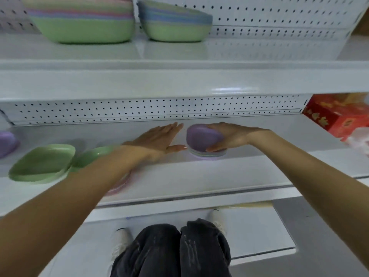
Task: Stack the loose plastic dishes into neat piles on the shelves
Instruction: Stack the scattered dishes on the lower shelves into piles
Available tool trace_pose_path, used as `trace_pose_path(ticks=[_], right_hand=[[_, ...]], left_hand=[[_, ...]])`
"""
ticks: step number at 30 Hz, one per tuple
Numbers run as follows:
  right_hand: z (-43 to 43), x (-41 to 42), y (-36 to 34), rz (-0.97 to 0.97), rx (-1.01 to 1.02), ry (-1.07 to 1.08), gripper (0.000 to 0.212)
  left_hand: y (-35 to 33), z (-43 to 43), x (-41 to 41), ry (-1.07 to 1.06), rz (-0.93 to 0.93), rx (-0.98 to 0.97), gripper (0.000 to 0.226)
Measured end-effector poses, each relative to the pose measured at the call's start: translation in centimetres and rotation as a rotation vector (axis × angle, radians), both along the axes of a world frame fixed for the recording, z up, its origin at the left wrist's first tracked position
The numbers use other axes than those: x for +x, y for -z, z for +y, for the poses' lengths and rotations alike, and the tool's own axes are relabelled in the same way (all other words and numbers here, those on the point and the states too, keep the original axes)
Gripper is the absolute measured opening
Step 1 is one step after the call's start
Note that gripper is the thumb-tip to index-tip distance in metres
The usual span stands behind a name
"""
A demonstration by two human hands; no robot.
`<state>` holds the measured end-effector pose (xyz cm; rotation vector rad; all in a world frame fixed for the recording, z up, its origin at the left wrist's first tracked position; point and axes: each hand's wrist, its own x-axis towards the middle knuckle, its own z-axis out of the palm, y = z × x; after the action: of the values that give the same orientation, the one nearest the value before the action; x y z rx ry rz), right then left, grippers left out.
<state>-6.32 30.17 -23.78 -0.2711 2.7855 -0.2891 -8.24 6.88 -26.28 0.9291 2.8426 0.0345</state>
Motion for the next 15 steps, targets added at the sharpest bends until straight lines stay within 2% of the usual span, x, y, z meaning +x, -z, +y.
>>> trace_pose_path(ticks=[5,8,13,15], right_hand=[[-6.1,1.6,-1.9,-0.053,-0.044,-0.088,0.087],[-12.2,1.9,-2.2,-0.046,-0.121,-0.188,0.084],[-22.5,2.0,-1.9,0.007,-0.144,-0.350,0.077],[-25.9,2.0,-1.3,0.035,-0.144,-0.391,0.074]], left_hand=[[-3.1,-8.5,2.4,-0.116,0.015,0.039,0.077],[-4.1,-13.9,4.0,-0.225,0.017,0.042,0.070],[-3.2,-23.5,7.4,-0.367,0.026,0.072,0.066],[-2.3,-26.9,8.6,-0.409,0.009,0.107,0.072]])
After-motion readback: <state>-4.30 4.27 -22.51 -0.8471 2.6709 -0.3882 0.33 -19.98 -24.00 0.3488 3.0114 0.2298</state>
